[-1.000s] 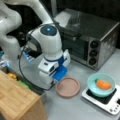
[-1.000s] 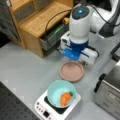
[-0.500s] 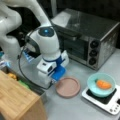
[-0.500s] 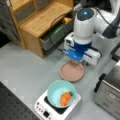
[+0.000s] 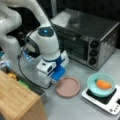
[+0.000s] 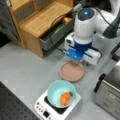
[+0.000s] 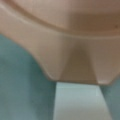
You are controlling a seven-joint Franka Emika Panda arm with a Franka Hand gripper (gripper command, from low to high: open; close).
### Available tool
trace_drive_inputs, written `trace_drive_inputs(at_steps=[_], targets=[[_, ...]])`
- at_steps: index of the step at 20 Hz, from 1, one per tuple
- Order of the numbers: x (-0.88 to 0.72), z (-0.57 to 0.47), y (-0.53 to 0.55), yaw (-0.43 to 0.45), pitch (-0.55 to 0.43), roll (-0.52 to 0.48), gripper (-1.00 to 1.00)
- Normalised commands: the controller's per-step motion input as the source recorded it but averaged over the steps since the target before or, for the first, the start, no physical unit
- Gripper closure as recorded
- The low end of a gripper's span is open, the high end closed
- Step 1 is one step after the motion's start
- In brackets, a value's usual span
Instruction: Pick up the pan. Place the pan on the table. Pick up the bowl. Place the bowl on the stove.
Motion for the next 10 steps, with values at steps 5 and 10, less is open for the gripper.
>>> trace_drive_inputs(at_steps=[5,10], targets=[[-0.26,-0.19,0.02,0.001,-0.156,-0.029,-1.00],[-0.32,-0.15,0.04,0.005,-0.154,-0.017,-1.00]])
